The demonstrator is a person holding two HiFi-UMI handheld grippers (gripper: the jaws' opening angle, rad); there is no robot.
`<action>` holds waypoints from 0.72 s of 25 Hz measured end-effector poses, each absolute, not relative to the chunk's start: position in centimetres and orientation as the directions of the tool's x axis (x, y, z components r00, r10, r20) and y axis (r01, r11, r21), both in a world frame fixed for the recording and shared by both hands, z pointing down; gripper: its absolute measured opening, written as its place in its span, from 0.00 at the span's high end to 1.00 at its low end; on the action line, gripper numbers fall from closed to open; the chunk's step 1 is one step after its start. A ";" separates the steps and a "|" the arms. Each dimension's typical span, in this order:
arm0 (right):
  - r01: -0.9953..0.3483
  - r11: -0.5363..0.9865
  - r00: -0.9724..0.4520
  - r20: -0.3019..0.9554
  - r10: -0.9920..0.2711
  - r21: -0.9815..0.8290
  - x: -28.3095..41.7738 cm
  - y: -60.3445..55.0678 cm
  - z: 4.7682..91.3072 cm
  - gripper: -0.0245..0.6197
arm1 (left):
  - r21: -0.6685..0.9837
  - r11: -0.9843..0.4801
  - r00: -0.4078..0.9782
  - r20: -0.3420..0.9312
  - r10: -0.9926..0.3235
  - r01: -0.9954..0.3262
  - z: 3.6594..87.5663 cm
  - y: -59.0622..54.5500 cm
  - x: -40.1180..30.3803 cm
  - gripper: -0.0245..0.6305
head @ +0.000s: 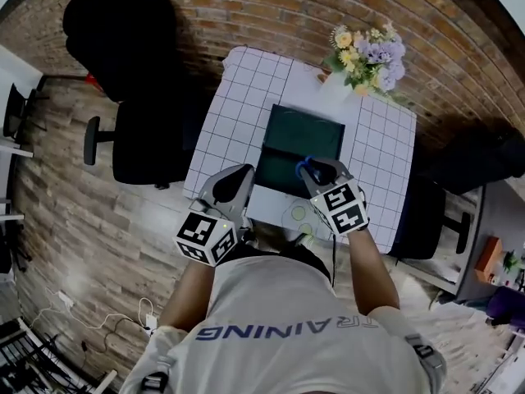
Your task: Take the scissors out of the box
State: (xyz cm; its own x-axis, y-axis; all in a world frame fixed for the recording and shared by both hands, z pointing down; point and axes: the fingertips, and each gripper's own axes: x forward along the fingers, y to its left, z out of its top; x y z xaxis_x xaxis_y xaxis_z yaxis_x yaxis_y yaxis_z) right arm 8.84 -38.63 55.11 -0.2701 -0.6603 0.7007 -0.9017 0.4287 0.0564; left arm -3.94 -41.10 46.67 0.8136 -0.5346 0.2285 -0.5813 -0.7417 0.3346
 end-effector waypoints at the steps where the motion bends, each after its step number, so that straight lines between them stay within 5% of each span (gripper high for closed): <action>1: -0.913 0.404 -0.261 0.670 -0.694 0.063 9.4 -38.4 53.6 0.83 | 0.329 -0.752 0.821 0.220 -0.527 -0.571 46.1 -40.9 -3.3 0.96; 10: -0.993 0.115 -0.109 0.300 -0.948 0.004 16.9 -35.8 39.4 0.83 | 0.243 -0.849 0.883 0.105 -0.458 -0.469 40.3 -41.9 2.5 0.96; 18: -0.999 -0.040 0.038 0.123 -0.992 -0.022 22.2 -31.6 34.1 0.83 | 0.184 -0.889 0.907 0.027 -0.421 -0.419 36.0 -40.4 6.0 0.96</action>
